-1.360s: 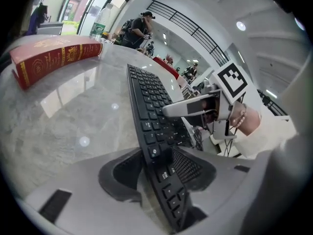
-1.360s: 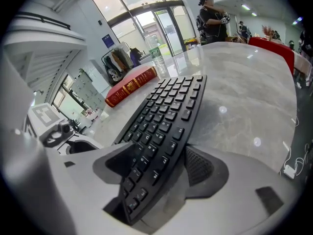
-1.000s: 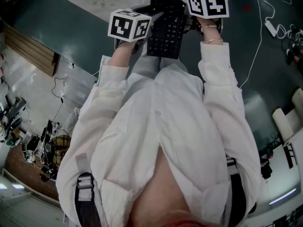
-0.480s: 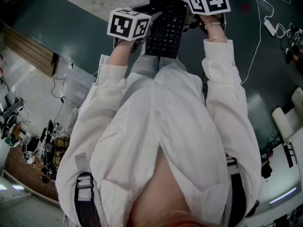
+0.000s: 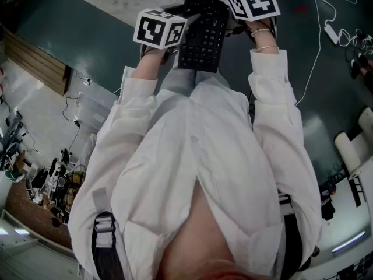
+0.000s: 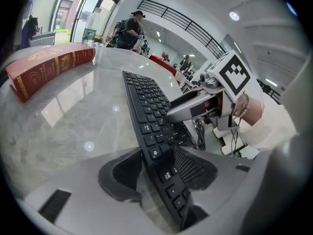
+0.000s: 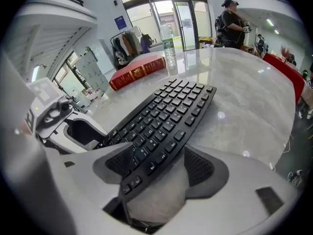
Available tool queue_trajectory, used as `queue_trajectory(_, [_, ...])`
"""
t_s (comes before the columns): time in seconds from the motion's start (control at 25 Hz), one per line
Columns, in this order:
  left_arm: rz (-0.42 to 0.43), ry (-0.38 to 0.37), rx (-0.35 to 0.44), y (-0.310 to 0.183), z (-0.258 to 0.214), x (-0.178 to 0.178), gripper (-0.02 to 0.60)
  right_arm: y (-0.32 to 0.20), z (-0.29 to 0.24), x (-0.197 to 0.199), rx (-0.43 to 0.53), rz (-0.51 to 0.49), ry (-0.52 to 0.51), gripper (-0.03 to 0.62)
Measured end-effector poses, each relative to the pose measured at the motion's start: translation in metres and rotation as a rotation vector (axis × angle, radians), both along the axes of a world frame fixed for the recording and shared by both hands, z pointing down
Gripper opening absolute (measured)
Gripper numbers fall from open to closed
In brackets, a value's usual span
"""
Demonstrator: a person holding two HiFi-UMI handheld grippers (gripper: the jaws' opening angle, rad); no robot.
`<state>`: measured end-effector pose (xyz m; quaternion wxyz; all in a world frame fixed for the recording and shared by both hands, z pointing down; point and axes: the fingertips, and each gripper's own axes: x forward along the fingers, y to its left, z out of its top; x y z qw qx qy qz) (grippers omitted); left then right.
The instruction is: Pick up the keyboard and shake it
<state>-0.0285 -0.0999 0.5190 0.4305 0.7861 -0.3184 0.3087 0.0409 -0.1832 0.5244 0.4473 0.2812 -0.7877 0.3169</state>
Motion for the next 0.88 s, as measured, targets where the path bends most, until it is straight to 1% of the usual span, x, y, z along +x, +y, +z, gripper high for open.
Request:
queue_trajectory(0.2, [0.008,-0.037,0.011,-0.001,-0.001,-0.001,0.212,0.0,-0.002,0.002,0.04,0.0,0.015,0.318])
queue_trajectory(0.36, [0.025,-0.082,0.037,-0.001,-0.001,-0.004,0.213,-0.004,-0.009,0.008,0.104,-0.036,0.083,0.316])
queue_trajectory(0.48, [0.067,-0.176,0.134,-0.011,-0.013,-0.013,0.209,-0.005,-0.016,0.009,0.116,-0.023,0.065,0.316])
queue_trajectory(0.52, [0.072,-0.185,0.155,-0.014,-0.017,-0.015,0.209,-0.004,-0.018,0.009,0.119,-0.016,0.055,0.316])
queue_trajectory(0.76, [0.029,-0.126,0.19,-0.017,-0.038,-0.016,0.203,0.008,-0.035,0.006,0.152,-0.025,0.042,0.316])
queue_trajectory(0.88, [0.024,-0.105,0.226,-0.021,-0.053,-0.013,0.163,0.01,-0.052,0.003,0.195,-0.027,0.015,0.314])
